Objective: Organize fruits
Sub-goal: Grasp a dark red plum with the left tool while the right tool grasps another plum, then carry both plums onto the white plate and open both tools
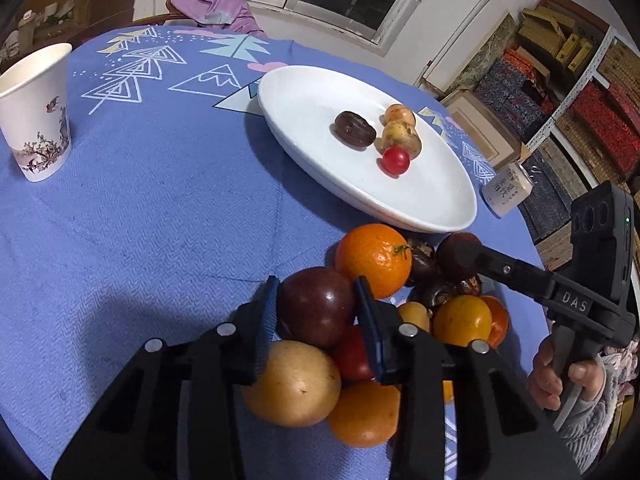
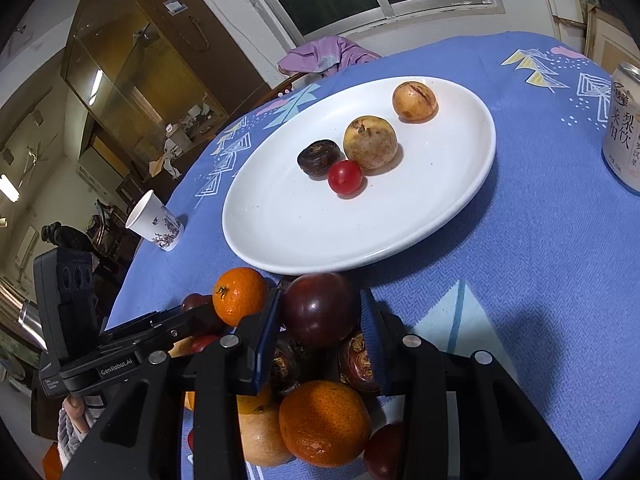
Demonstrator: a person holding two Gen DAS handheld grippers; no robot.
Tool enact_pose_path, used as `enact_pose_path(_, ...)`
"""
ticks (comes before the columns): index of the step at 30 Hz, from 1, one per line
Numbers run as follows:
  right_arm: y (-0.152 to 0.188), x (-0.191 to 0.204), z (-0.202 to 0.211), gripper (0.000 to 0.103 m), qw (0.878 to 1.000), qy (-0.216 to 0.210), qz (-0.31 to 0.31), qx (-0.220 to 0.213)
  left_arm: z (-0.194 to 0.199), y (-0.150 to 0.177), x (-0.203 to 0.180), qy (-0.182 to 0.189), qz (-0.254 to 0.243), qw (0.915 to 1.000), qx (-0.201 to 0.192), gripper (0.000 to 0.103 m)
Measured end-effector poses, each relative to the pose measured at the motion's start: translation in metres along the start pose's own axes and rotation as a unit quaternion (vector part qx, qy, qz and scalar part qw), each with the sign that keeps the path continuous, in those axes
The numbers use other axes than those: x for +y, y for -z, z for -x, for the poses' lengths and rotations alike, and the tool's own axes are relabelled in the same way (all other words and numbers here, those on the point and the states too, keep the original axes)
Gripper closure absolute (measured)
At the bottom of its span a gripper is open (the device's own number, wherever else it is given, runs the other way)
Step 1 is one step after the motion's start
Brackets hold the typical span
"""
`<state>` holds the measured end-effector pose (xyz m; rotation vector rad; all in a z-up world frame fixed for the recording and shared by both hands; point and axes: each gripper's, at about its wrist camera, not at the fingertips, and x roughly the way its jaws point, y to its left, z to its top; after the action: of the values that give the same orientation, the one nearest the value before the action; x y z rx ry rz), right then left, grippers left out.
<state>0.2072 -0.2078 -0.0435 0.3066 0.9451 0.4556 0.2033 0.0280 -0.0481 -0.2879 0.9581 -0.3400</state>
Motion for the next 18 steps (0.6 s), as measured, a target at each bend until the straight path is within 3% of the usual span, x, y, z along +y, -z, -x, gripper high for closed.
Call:
enact_pose_path(5,0.0,-0.002,0.004,0.063,1.0,-0.009,-0.008,0.001,0.015,0.0,0.005,0.001,0.014,0.9997,-0.018,0.066)
enact_pose_path(10,-0.002,0.0,0.015,0.064,1.0,-0.02,-0.008,-0.007,0.038,-0.002,-0.01,-0.016,-0.013,0.998,-0.06,0.066)
enact_pose_path(15,-0.012,0.003,0.043,0.064,0.998,-0.032,-0.009,-0.045,0.052,-0.023,-0.035,-0.023,-0.035,0.9952,-0.089,0.066)
enact_pose_path(18,-0.023,0.003,0.053,0.064,0.997,-0.008,0.002,-0.071,0.047,-0.044,-0.048,-0.032,-0.044,0.9943,-0.091,0.066)
